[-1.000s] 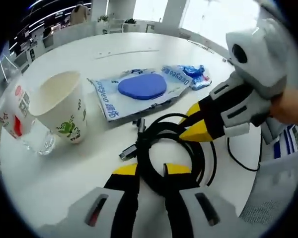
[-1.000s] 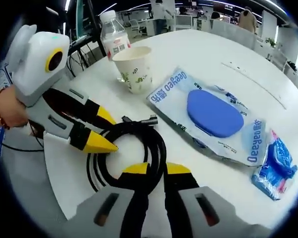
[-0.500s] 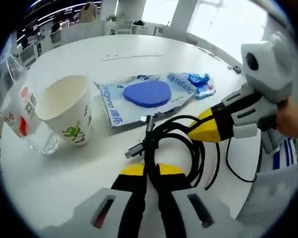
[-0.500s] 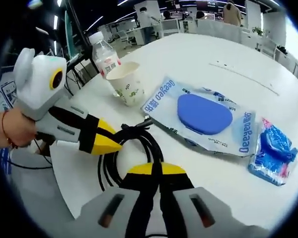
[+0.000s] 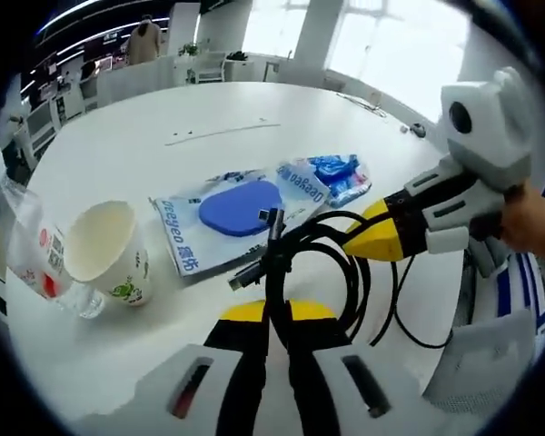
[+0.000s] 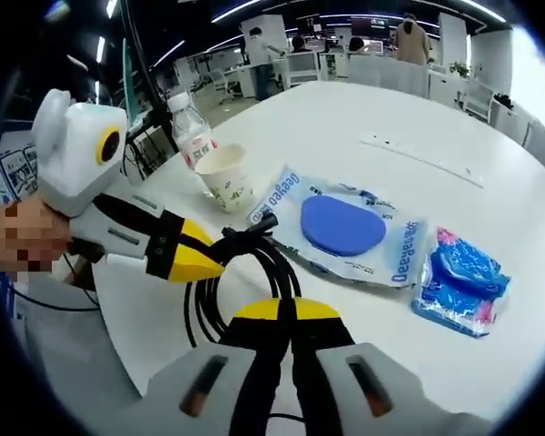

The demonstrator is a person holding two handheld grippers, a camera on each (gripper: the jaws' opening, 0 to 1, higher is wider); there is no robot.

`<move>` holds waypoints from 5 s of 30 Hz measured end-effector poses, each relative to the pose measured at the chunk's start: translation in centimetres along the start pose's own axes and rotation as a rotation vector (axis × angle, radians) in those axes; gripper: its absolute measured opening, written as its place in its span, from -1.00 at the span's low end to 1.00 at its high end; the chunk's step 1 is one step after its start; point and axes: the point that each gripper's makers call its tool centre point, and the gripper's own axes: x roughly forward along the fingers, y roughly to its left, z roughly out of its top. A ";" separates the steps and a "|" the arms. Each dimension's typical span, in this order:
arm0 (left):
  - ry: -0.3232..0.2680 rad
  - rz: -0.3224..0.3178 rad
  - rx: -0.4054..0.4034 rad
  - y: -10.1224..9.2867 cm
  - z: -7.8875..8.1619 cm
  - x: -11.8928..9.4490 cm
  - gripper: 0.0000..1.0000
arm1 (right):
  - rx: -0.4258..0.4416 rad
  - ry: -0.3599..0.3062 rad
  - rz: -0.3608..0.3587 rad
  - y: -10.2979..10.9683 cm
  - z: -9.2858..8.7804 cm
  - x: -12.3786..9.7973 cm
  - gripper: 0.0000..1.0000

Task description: Arrange the tabletop items into an orderly group along one side of the table until the central work area is clear of visible clutter.

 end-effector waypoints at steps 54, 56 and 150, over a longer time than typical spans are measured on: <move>0.044 -0.162 0.084 -10.0 3.9 7.1 -0.93 | 0.125 0.024 -0.134 -9.3 -5.1 -7.0 -1.00; 0.055 -0.159 0.073 -9.7 3.7 7.6 -0.93 | 0.131 0.029 -0.128 -9.4 -5.3 -6.5 -1.00; -0.055 -0.204 0.043 -6.0 2.2 3.3 -0.03 | 0.120 -0.020 0.001 -9.8 -7.3 -8.6 0.15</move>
